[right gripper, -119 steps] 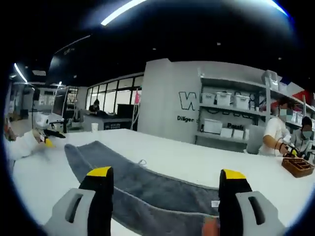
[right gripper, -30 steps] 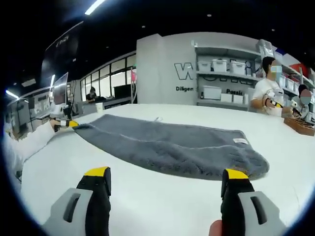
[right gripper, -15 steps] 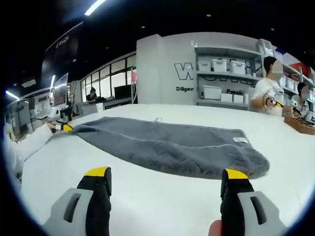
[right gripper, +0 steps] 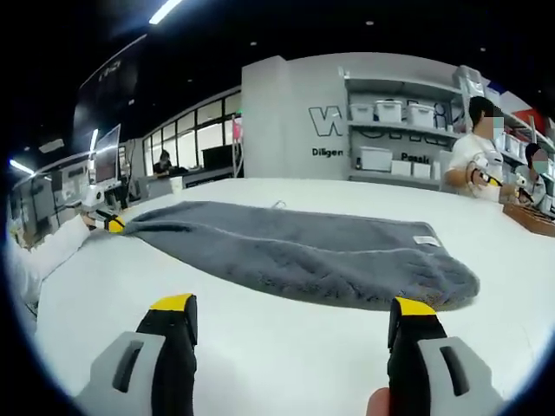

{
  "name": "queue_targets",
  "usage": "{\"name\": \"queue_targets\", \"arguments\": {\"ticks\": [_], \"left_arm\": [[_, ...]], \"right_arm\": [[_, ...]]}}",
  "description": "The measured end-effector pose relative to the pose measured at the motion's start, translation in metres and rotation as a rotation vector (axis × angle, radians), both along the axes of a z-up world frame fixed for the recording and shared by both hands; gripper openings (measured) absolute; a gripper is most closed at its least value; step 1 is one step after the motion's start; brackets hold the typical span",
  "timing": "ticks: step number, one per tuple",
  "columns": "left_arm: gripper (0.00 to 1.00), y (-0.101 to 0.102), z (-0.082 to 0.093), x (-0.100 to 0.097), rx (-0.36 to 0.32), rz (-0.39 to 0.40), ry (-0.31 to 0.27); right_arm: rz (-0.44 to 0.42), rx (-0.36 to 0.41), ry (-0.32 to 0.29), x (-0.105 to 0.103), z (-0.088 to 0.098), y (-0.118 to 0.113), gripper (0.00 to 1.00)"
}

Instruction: Open the folded towel by lifting each exposed corner and separating the folded layers until the towel lies flat within the target outline without major curled edges

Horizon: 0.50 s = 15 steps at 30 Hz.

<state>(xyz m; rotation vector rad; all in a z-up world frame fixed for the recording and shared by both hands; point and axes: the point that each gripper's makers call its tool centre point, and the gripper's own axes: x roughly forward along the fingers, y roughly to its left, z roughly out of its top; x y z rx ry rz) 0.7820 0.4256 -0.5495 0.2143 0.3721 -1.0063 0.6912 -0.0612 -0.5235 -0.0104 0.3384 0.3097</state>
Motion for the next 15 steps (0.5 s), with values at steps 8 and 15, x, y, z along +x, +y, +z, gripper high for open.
{"name": "queue_targets", "arguments": {"ticks": [8, 15], "left_arm": [[0.32, 0.009, 0.015, 0.006, 0.050, 0.082, -0.064], [0.68, 0.012, 0.042, 0.006, -0.021, 0.132, -0.109]], "right_arm": [[0.006, -0.001, -0.001, 0.002, -0.001, 0.001, 0.91], [0.026, -0.007, -0.028, 0.004, 0.001, 0.006, 0.91]]}}
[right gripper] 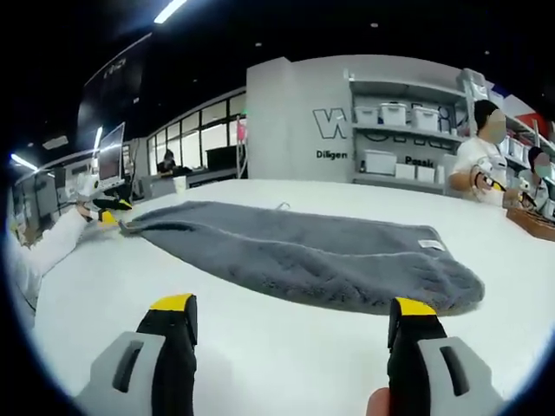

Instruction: Open the folded towel by lifting each exposed corner and separating the folded layers until the towel lies flat within the target outline without major curled edges

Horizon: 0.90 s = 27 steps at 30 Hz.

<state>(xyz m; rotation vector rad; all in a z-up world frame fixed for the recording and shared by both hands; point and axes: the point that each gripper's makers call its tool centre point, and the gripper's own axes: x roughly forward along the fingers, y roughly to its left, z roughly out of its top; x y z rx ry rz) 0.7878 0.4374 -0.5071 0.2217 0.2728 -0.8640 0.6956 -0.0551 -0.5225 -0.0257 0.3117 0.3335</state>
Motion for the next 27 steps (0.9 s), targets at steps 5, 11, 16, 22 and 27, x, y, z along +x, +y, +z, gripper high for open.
{"name": "queue_targets", "arguments": {"ticks": [5, 11, 16, 22, 27], "left_arm": [[0.85, -0.001, 0.013, -0.005, -0.036, 0.017, -0.024], [0.95, 0.004, 0.014, -0.007, -0.011, 0.034, -0.021], [0.99, 0.005, 0.014, -0.010, -0.011, 0.033, -0.009], [0.98, -0.002, 0.009, -0.013, 0.010, 0.004, -0.017], [0.76, -0.029, 0.005, -0.022, 0.033, -0.109, -0.050]], "right_arm": [[0.018, -0.007, -0.015, 0.002, 0.000, 0.005, 0.91], [0.036, -0.017, -0.020, 0.002, -0.003, 0.011, 0.91], [0.047, -0.022, -0.020, 0.002, -0.004, 0.013, 0.91], [0.049, -0.026, -0.011, 0.002, -0.007, 0.014, 0.91], [0.054, -0.026, -0.009, 0.002, -0.007, 0.015, 0.91]]}}
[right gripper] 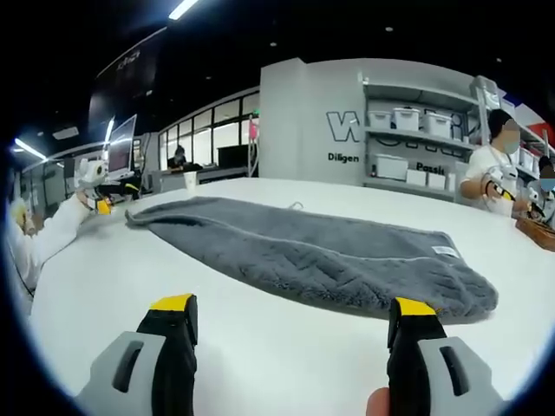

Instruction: Open the folded towel by lifting each exposed corner and separating the folded layers until the towel lies flat within the target outline without major curled edges

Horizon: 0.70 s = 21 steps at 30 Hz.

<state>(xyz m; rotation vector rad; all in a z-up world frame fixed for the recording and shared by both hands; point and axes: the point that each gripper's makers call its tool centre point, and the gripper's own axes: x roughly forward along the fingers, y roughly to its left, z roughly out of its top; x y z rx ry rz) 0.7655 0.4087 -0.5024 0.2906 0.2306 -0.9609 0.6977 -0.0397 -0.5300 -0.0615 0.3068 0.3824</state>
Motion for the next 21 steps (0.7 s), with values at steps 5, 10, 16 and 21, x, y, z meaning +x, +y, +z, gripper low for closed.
{"name": "queue_targets", "arguments": {"ticks": [5, 10, 16, 21], "left_arm": [[0.62, -0.017, -0.012, -0.003, 0.071, -0.035, -0.022], [0.41, -0.028, -0.019, -0.008, 0.120, -0.083, -0.048], [0.27, -0.028, -0.021, -0.005, 0.164, -0.069, -0.092], [0.18, -0.029, -0.027, -0.007, 0.201, -0.083, -0.094]], "right_arm": [[0.001, -0.005, 0.009, 0.000, -0.002, 0.000, 0.90], [0.005, -0.002, 0.006, -0.001, -0.001, 0.001, 0.90], [0.008, -0.001, 0.007, -0.001, -0.001, 0.002, 0.90], [0.010, -0.003, 0.008, 0.000, -0.002, 0.002, 0.90]]}}
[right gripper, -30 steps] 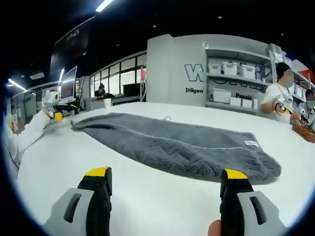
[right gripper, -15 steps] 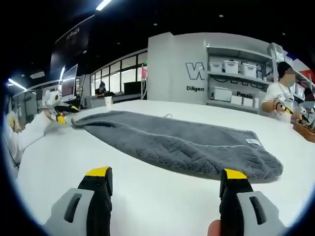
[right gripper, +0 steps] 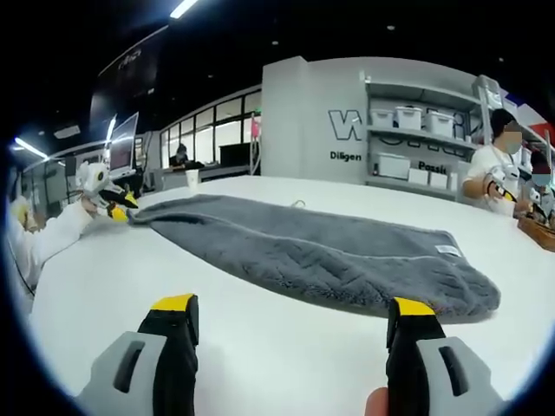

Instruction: Open the folded towel by lifting each exposed corner and separating the folded layers until the towel lies flat within the target outline without major curled edges

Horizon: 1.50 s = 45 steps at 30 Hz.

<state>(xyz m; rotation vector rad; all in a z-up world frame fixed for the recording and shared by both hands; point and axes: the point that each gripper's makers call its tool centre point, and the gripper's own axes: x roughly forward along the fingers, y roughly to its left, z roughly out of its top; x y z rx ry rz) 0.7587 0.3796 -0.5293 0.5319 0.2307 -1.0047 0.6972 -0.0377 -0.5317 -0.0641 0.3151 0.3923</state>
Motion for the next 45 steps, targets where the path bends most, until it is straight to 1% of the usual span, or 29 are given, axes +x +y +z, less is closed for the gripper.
{"name": "queue_targets", "arguments": {"ticks": [4, 8, 11, 14, 19, 21, 26, 28, 29, 30, 31, 32, 33, 35, 38, 41, 42, 45], "left_arm": [[0.01, 0.000, -0.004, -0.004, 0.028, -0.031, 0.011], [0.01, 0.002, -0.004, -0.005, 0.032, -0.028, 0.022], [0.00, 0.005, -0.004, -0.008, 0.024, -0.038, 0.045], [0.00, 0.007, 0.001, -0.012, -0.002, -0.055, 0.067], [0.00, 0.016, 0.013, -0.017, -0.053, -0.062, 0.075], [0.00, 0.020, 0.014, -0.017, -0.054, -0.056, 0.080], [0.00, 0.024, 0.013, -0.013, -0.042, -0.040, 0.057], [0.01, 0.025, 0.014, -0.011, -0.049, -0.034, 0.048], [0.03, 0.025, 0.017, -0.010, -0.065, -0.026, 0.045], [0.05, 0.025, 0.020, -0.009, -0.093, -0.018, 0.049], [0.12, 0.026, 0.025, -0.006, -0.142, -0.002, 0.054], [0.17, 0.027, 0.027, -0.004, -0.164, 0.011, 0.054], [0.24, 0.029, 0.032, -0.001, -0.200, 0.033, 0.052], [0.32, 0.032, 0.037, 0.002, -0.233, 0.054, 0.046], [0.44, 0.037, 0.041, 0.007, -0.262, 0.090, 0.040], [0.61, 0.041, 0.041, 0.011, -0.272, 0.124, 0.038], [0.68, 0.044, 0.040, 0.014, -0.276, 0.148, 0.042], [0.81, 0.047, 0.038, 0.019, -0.284, 0.183, 0.050]], "right_arm": [[0.001, -0.001, 0.002, 0.000, -0.001, 0.000, 0.90], [0.002, 0.000, 0.003, -0.001, -0.001, 0.001, 0.89], [0.001, -0.001, 0.004, -0.001, -0.001, 0.001, 0.89], [0.001, 0.001, 0.003, -0.001, -0.001, 0.001, 0.89], [0.001, 0.001, 0.001, -0.001, 0.000, 0.001, 0.89], [0.000, 0.003, 0.002, -0.001, 0.000, 0.001, 0.89], [0.002, 0.002, 0.003, -0.001, -0.001, 0.001, 0.89], [0.002, 0.000, 0.003, -0.001, -0.001, 0.001, 0.89], [0.002, 0.000, 0.003, -0.001, -0.001, 0.001, 0.89], [0.002, 0.001, 0.003, -0.001, -0.001, 0.001, 0.89], [0.001, 0.002, 0.002, -0.001, 0.000, 0.000, 0.89], [0.001, 0.003, 0.002, -0.001, 0.000, 0.000, 0.89], [0.001, 0.003, 0.002, -0.001, 0.000, 0.000, 0.89], [0.002, 0.002, 0.001, -0.001, 0.000, 0.000, 0.89], [0.003, 0.003, 0.000, -0.001, 0.000, 0.001, 0.89], [0.002, 0.003, 0.001, -0.001, 0.000, 0.001, 0.89], [0.002, 0.003, 0.001, -0.001, 0.000, 0.000, 0.89], [0.002, 0.004, 0.001, -0.001, 0.000, 0.001, 0.89]]}}
